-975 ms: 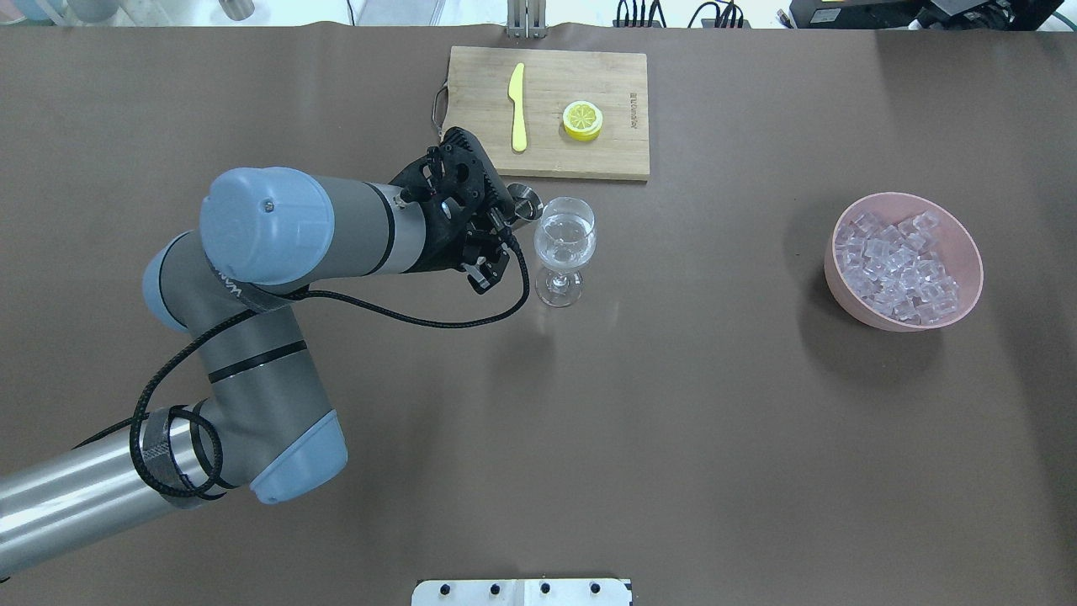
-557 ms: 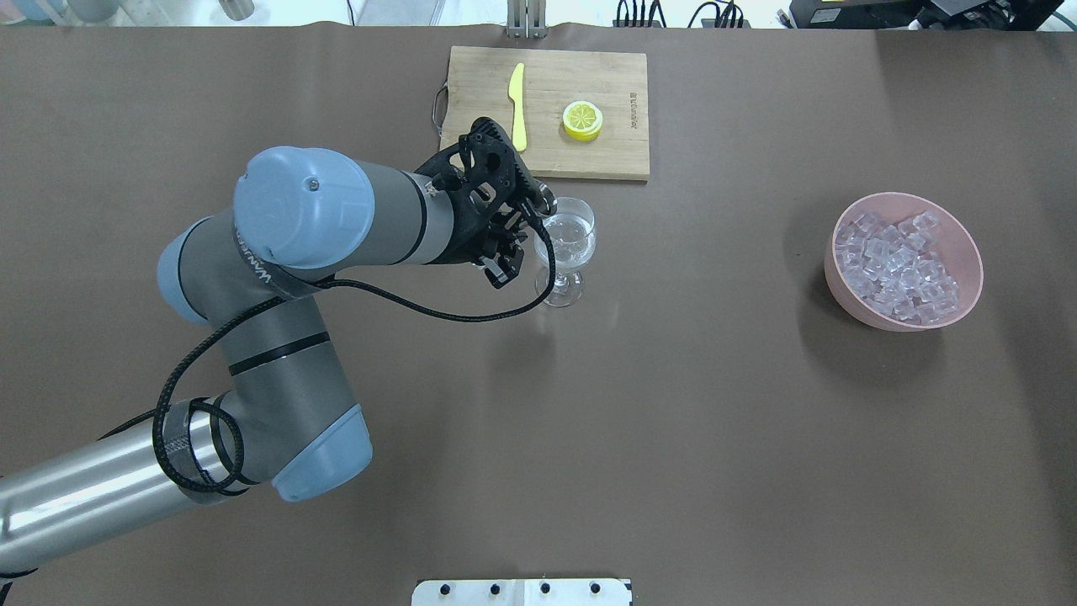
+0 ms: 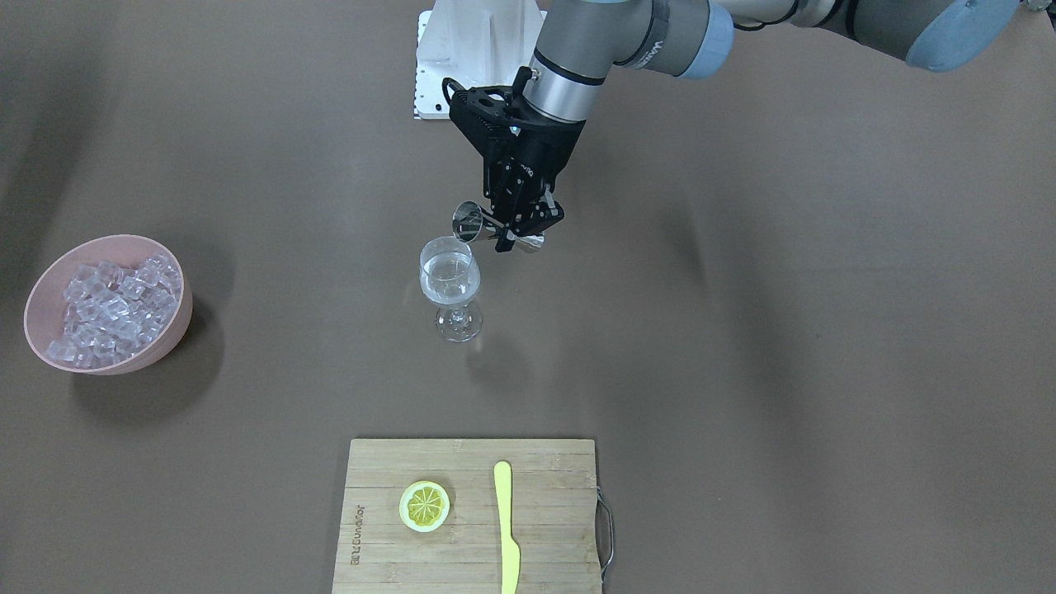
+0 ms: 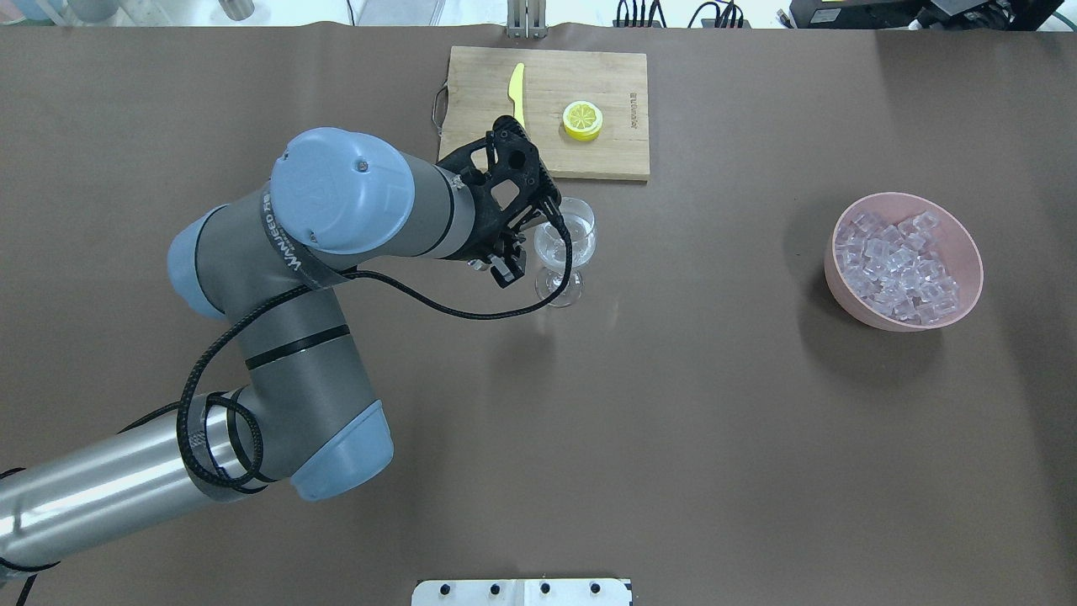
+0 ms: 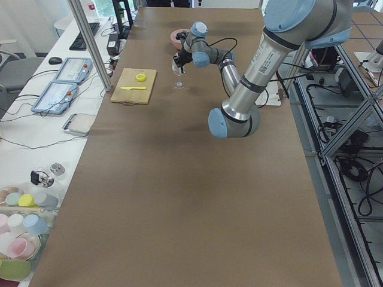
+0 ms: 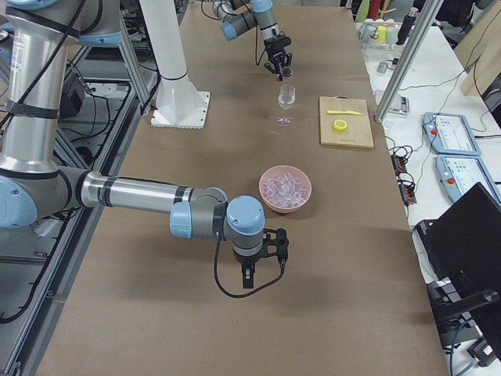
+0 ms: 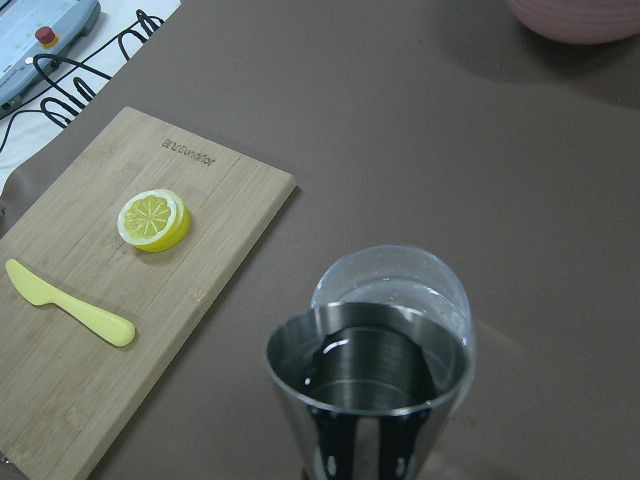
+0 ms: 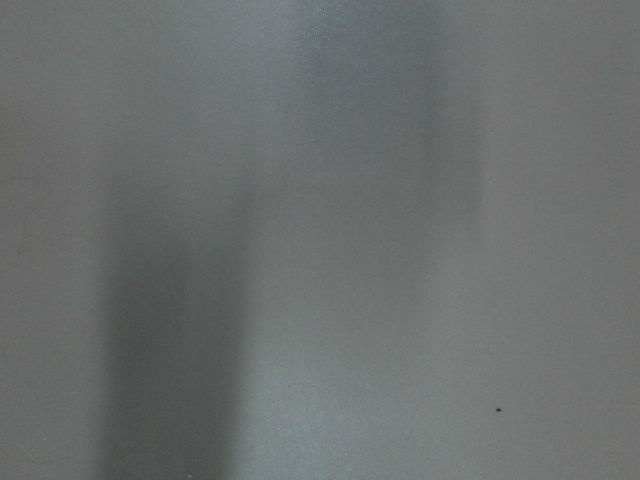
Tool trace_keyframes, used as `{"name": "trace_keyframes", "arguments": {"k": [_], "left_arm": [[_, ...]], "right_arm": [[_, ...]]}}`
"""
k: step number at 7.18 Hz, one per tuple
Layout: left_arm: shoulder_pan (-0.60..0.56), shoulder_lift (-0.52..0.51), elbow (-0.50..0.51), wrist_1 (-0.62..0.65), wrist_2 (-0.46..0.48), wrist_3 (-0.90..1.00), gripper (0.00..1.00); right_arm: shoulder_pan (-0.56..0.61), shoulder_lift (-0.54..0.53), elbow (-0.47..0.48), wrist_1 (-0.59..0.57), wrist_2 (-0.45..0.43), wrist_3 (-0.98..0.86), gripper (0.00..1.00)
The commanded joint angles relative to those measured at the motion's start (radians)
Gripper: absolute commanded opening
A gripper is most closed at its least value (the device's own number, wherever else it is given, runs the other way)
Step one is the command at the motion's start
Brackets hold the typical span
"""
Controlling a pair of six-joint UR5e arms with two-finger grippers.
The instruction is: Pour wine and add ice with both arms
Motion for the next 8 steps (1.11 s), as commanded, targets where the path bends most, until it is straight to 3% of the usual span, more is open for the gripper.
{"name": "trace_keyframes", "arguments": {"k": [1, 8], "left_arm": [[0.001, -0.035, 0.001, 0.098, 0.023, 0.003, 0.00], [0.036, -0.188, 0.062, 0.392, 0.115, 0.032, 0.00]], "right_arm": [[0.000, 0.000, -0.001, 0.000, -0.001, 0.000, 1.00], [0.000, -0.001, -0.010, 0.000, 0.000, 0.000, 1.00]]}}
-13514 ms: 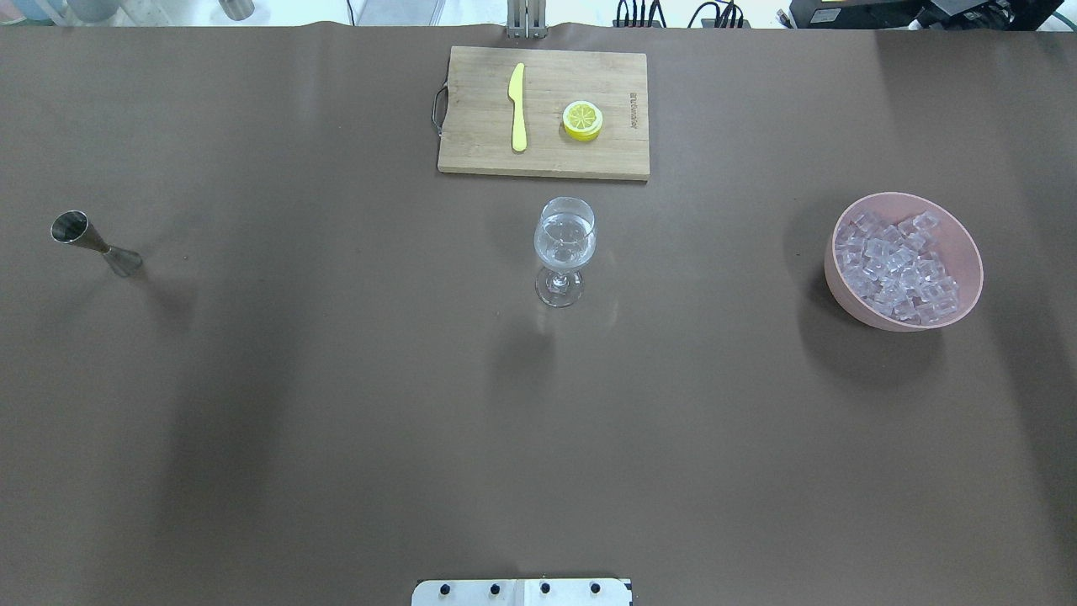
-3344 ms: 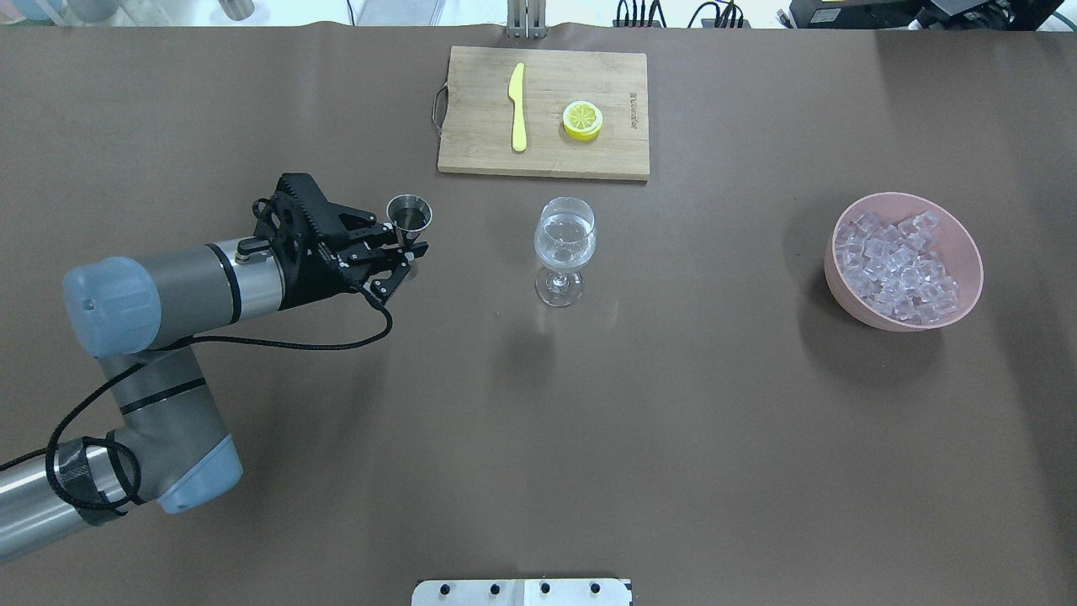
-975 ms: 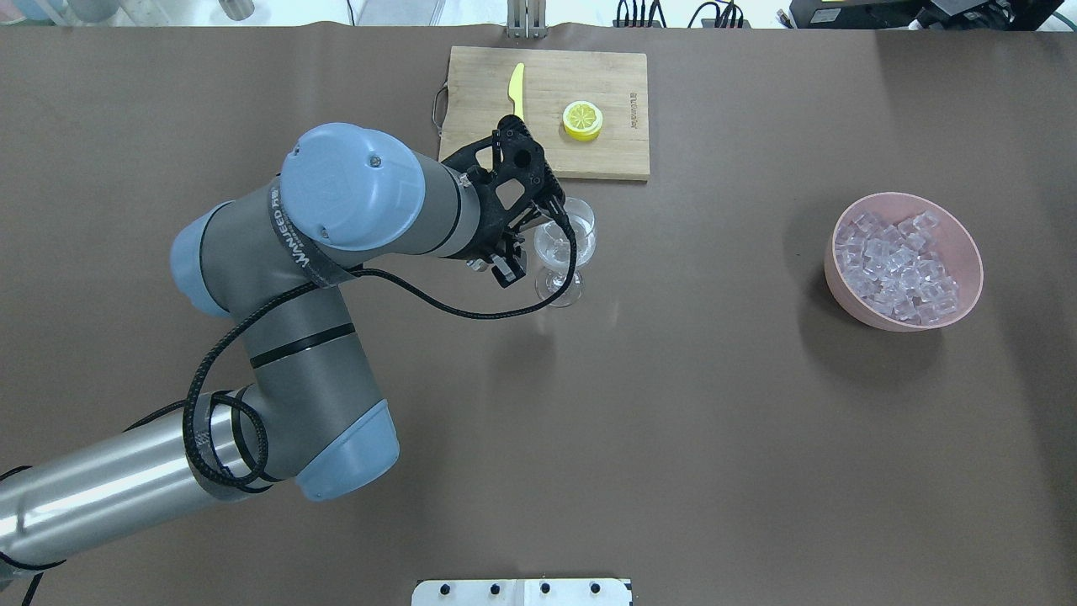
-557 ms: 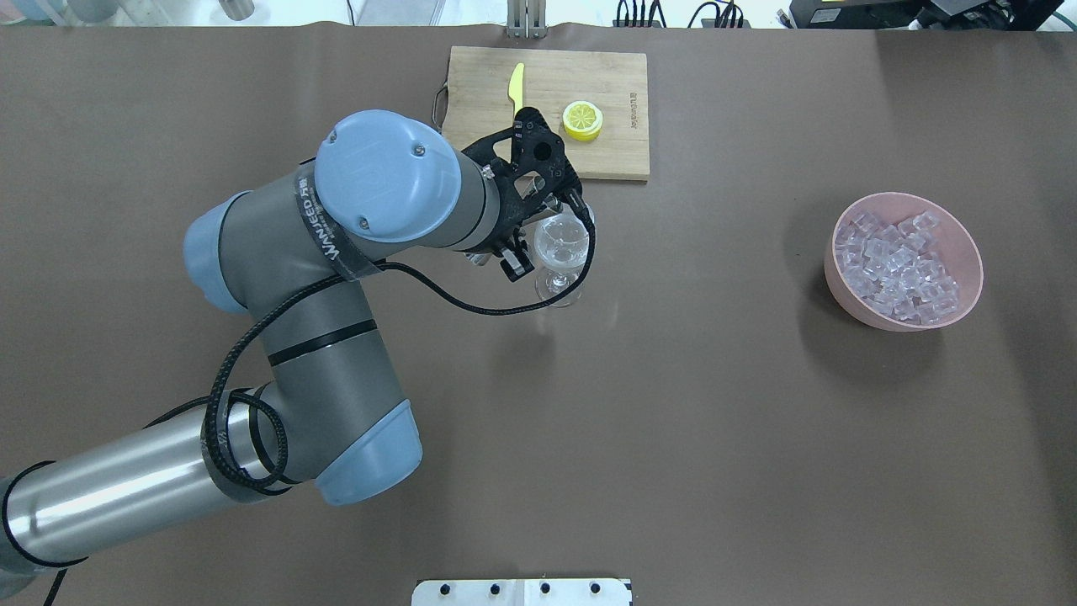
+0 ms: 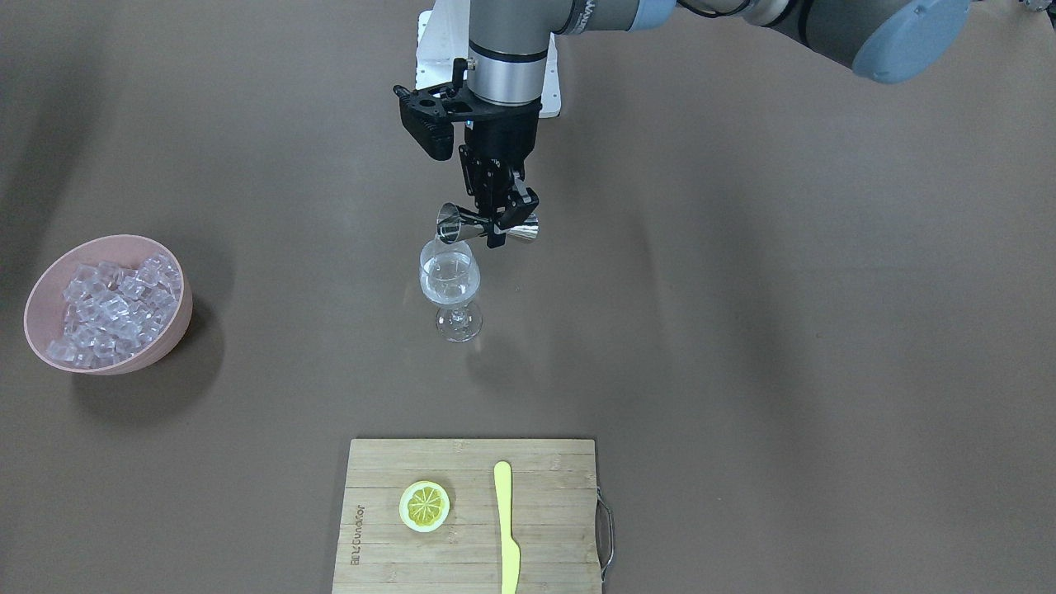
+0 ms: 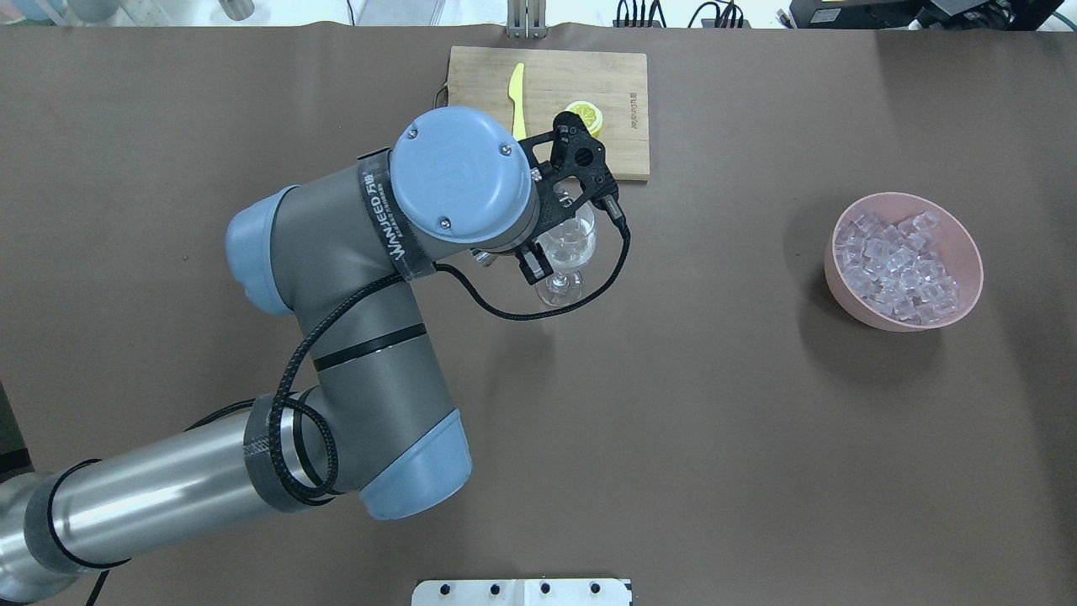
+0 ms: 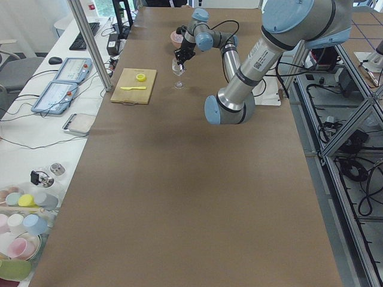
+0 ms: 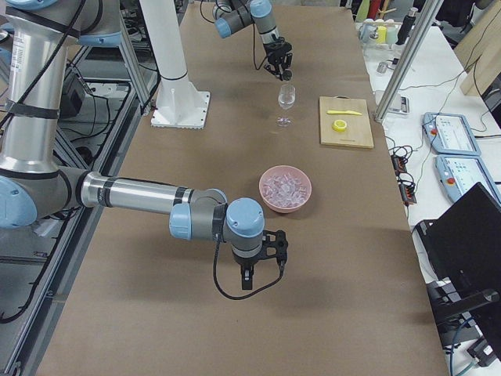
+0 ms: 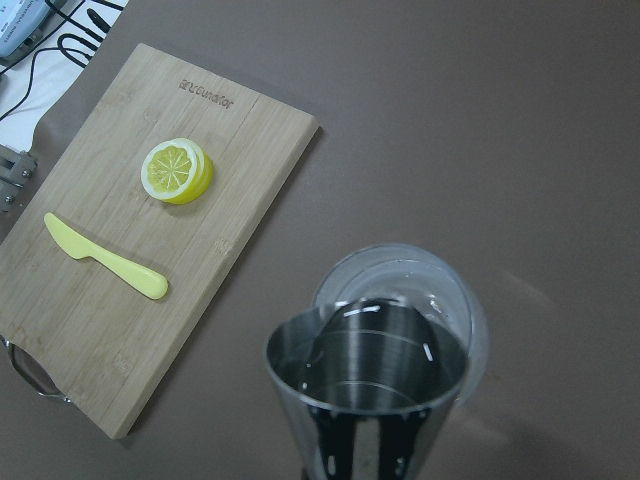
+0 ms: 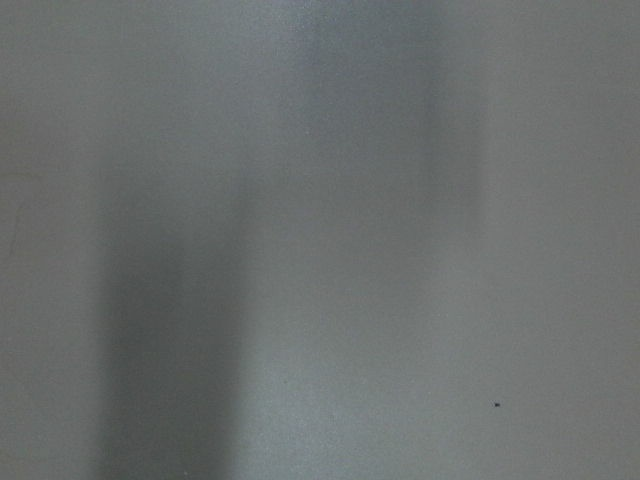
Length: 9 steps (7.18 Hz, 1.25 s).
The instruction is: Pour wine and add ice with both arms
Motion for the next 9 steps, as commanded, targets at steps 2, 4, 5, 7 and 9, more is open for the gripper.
{"name": "trace_keyframes", "arguments": {"k": [2, 4, 5, 7, 9], "left_arm": [[0.020, -0.038, 0.040, 0.069, 0.048, 0.003, 0.00], [0.024, -0.041, 0.040, 0.110, 0.073, 0.031, 0.00], [0.027, -0.038, 0.040, 0.118, 0.074, 0.038, 0.00], [0.029, -0.057, 0.037, 0.184, 0.108, 0.070, 0.00], [0.046, -0.077, 0.031, 0.251, 0.166, 0.098, 0.00]], "right_arm": [[0.000, 0.000, -0.004, 0.000, 0.000, 0.000, 1.00], [0.000, 0.000, -0.006, 0.000, 0.000, 0.000, 1.00], [0.000, -0.002, -0.009, 0.000, 0.000, -0.002, 1.00], [0.000, -0.002, -0.011, 0.000, 0.000, -0.003, 1.00], [0.000, -0.003, -0.011, 0.000, 0.000, -0.003, 1.00]]}}
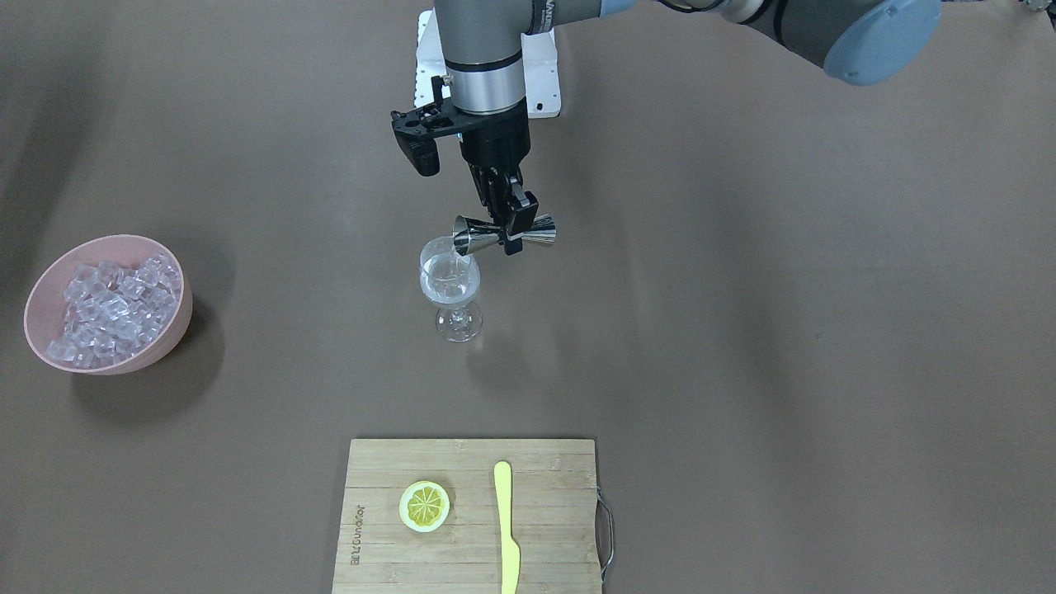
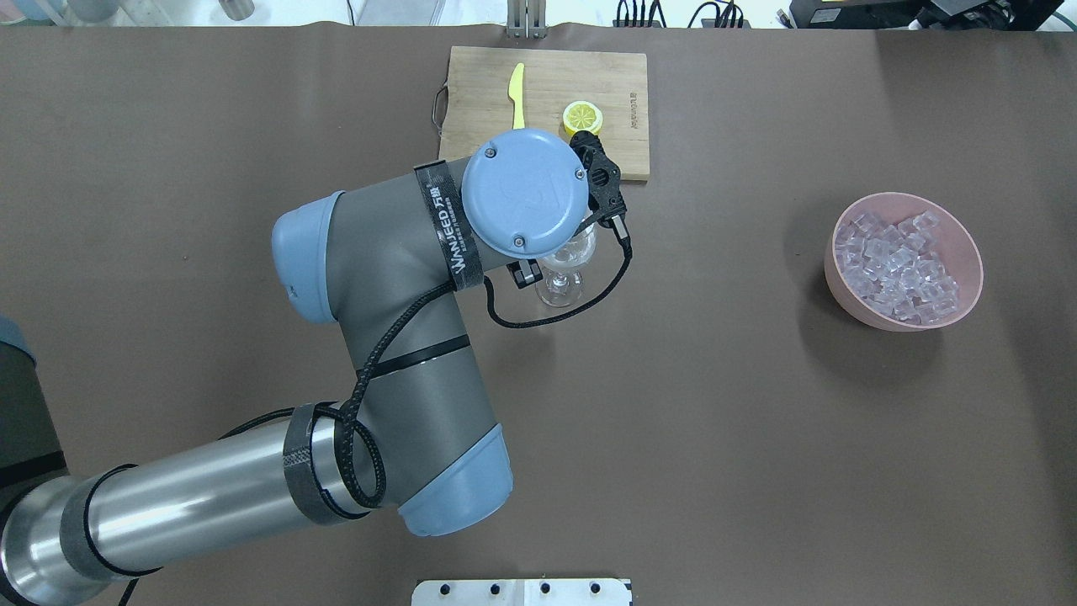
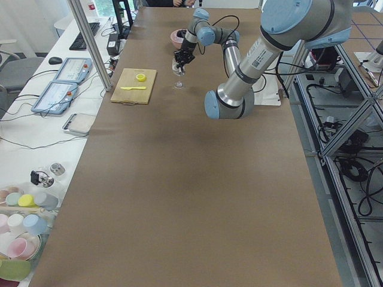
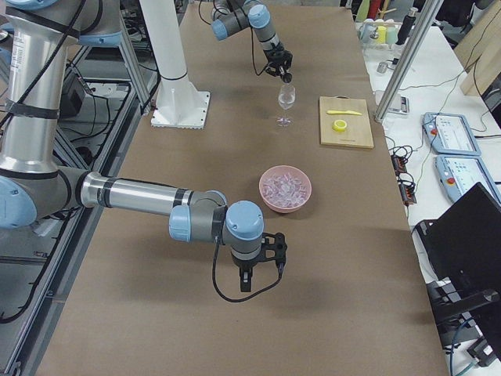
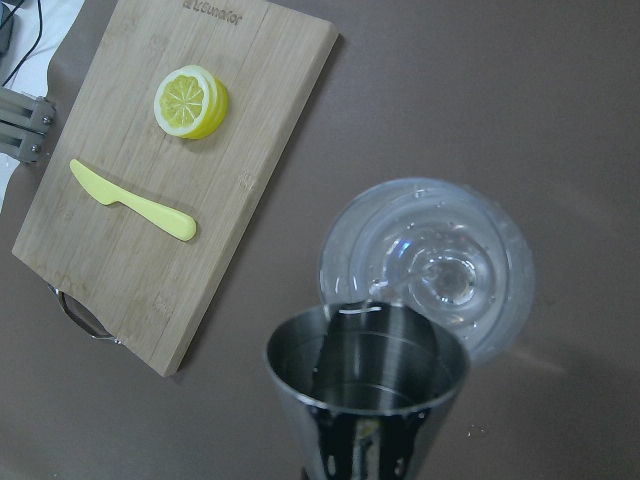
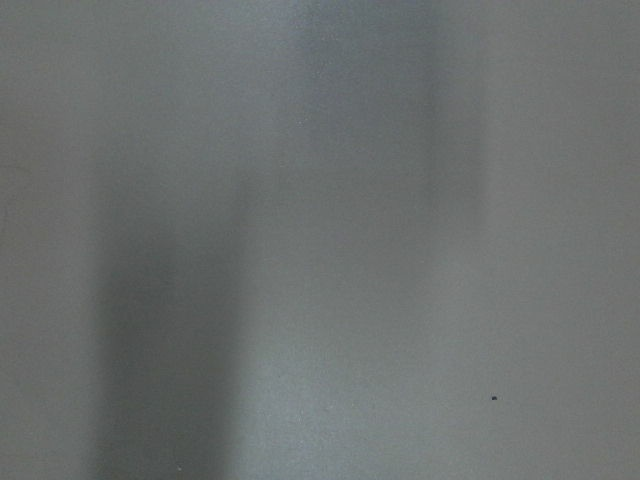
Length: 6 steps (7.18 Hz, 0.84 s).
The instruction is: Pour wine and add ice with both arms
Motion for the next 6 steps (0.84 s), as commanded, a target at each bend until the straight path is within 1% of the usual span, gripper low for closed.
{"name": "trace_keyframes", "arguments": {"k": [1, 4, 6], "left_arm": [[0.032, -0.025, -0.004, 0.087, 0.088, 0.031, 0.00], [0.041, -0.056, 0.009, 0.153, 0.110, 0.060, 0.00], [0.043, -0.120, 0.060, 0.213, 0.110, 0.060, 0.00]], "right_arm": [[0.000, -0.003, 0.000, 0.000, 0.000, 0.000, 1.00], [0.000, -0.004, 0.000, 0.000, 0.000, -0.002, 1.00], [0.000, -0.004, 0.000, 0.000, 0.000, -0.002, 1.00]]}}
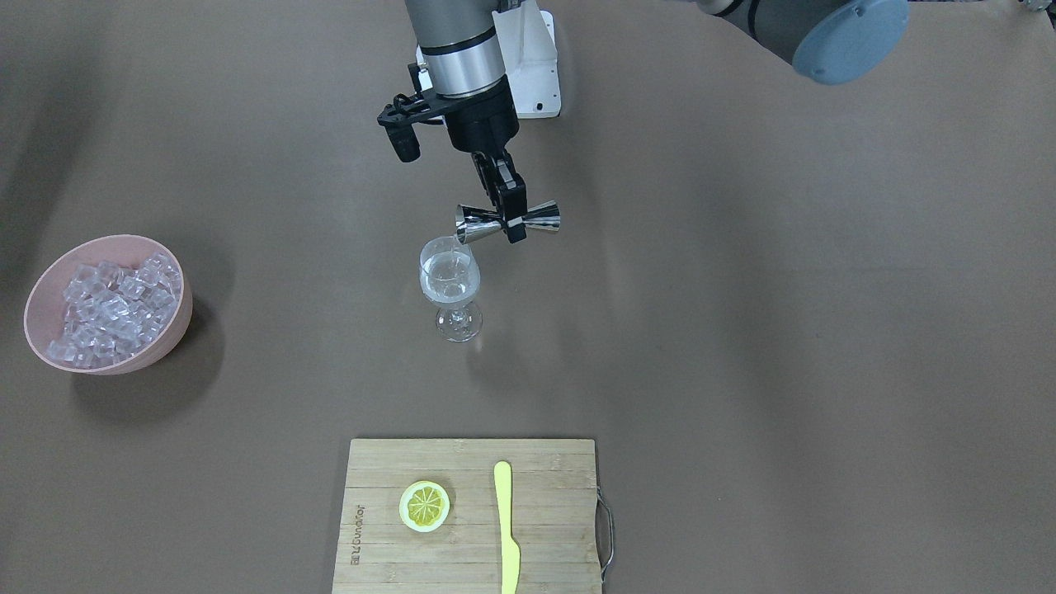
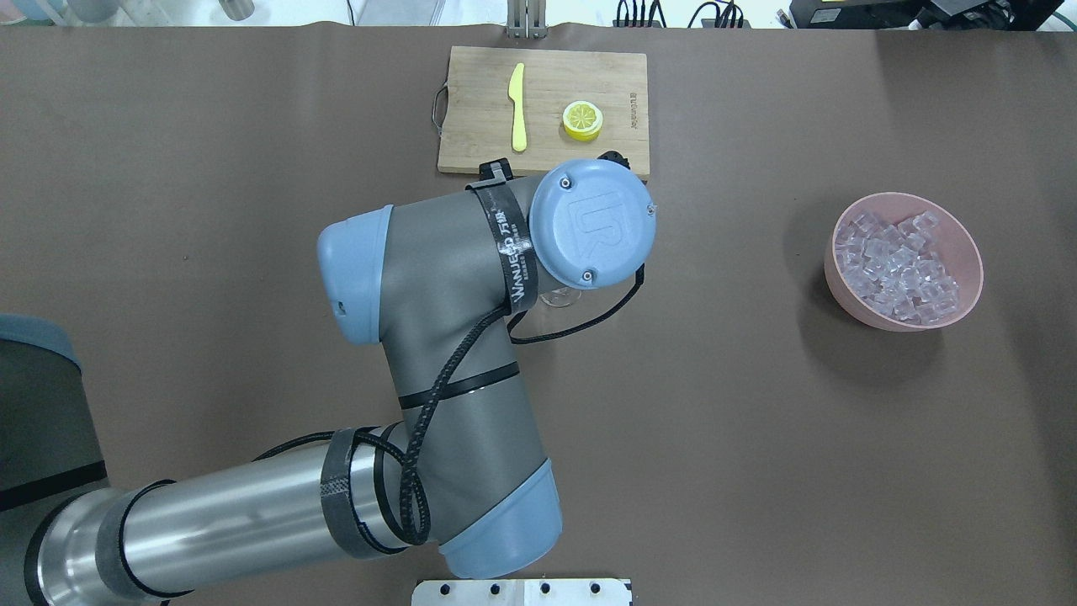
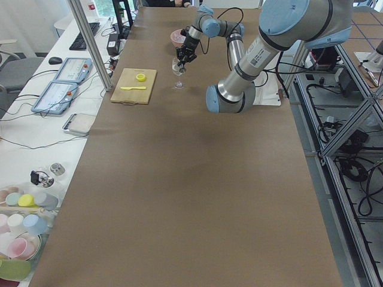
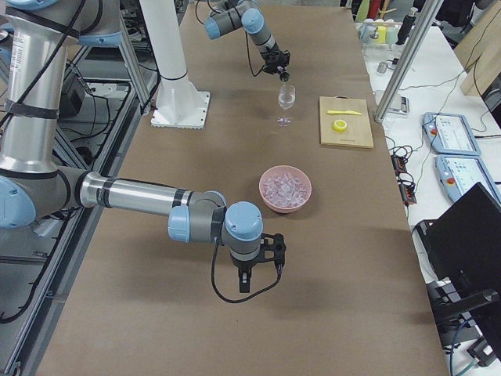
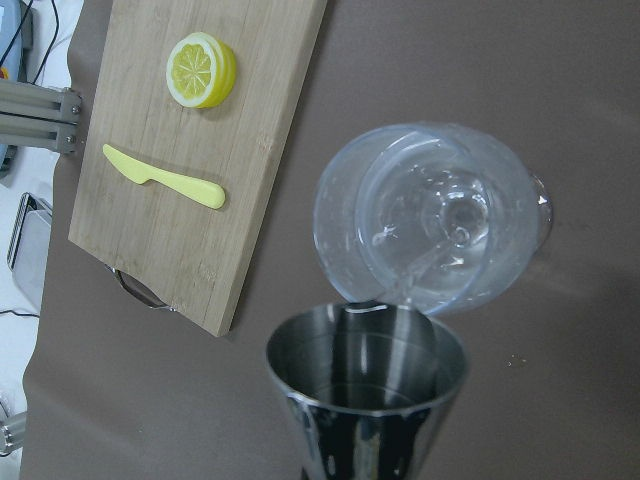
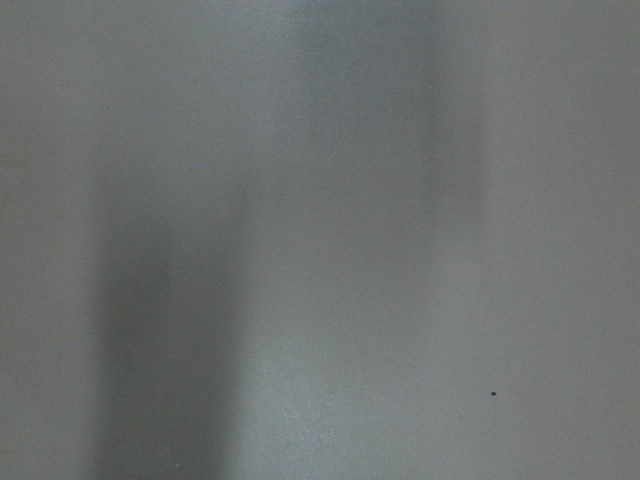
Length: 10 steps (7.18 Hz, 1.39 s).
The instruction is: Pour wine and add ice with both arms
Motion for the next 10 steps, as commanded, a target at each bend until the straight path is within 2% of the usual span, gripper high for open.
{"name": "trace_keyframes", "arguments": {"k": [1, 4, 8, 10], "left_arm": [[0.009, -0.053, 0.064, 0.041, 0.002, 0.000, 0.00], [0.009, -0.124, 0.173, 0.048, -0.002, 0.000, 0.00], [0.006, -0.112, 0.151, 0.042, -0.015, 0.006, 0.00], [-0.008, -0.083, 0.087, 0.033, -0.017, 0.053, 0.00]], "right_arm": [[0.000, 0.000, 0.000, 0.000, 0.000, 0.000, 1.00], [0.000, 0.001, 0.000, 0.000, 0.000, 0.000, 1.00], [0.000, 0.001, 0.000, 0.000, 0.000, 0.003, 1.00], [0.000, 0.001, 0.001, 0.000, 0.000, 0.003, 1.00]]}}
